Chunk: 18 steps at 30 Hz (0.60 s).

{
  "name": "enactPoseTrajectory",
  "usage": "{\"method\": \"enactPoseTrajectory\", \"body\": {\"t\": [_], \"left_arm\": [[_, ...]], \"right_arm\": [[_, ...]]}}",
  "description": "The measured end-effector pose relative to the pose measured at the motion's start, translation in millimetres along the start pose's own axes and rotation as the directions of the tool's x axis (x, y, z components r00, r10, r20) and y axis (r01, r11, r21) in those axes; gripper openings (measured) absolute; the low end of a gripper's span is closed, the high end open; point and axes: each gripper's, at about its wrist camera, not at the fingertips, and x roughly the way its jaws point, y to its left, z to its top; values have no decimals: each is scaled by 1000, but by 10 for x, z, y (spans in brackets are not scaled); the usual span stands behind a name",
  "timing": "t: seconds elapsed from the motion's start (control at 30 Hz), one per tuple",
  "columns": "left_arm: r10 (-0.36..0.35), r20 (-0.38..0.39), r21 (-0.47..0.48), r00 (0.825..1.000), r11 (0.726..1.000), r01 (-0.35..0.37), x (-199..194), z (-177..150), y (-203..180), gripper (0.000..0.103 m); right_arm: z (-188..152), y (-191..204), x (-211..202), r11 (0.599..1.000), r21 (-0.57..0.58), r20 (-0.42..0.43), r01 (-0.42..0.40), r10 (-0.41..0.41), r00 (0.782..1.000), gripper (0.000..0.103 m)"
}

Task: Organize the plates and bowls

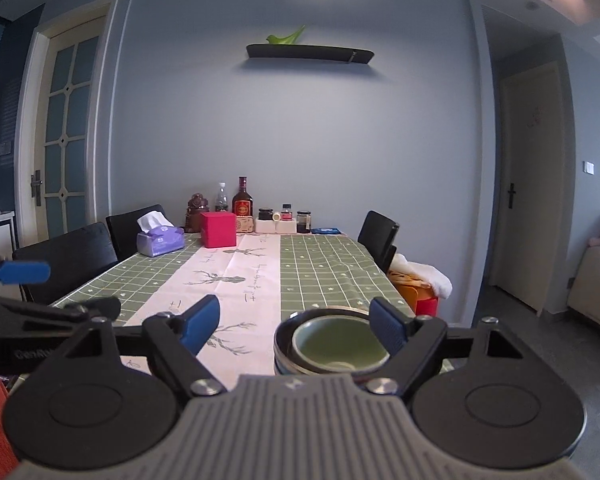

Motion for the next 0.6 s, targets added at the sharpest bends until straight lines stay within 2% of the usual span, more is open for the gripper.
{"method": "enactPoseTrajectory", "body": {"t": [0.2, 0.27, 0.33, 0.6], "left_arm": [[16, -83, -55, 996, 998, -20, -135, -282, 61, 100], [27, -104, -62, 994, 998, -34, -165, -343, 67, 100], [21, -107, -75, 994, 997, -29, -175, -338, 80, 100], [19, -101, -78, 995, 997, -27, -214, -317, 101, 100]], "right_arm": [[-239, 85, -4, 1000, 16, -77, 16, -14, 997, 81], [-266, 95, 3, 1000, 27, -102, 16, -14, 995, 87], [-302, 107, -9, 999, 34, -119, 9, -5, 993, 87], [-299, 144, -111, 1000, 27, -97, -2, 4, 995, 87]]}}
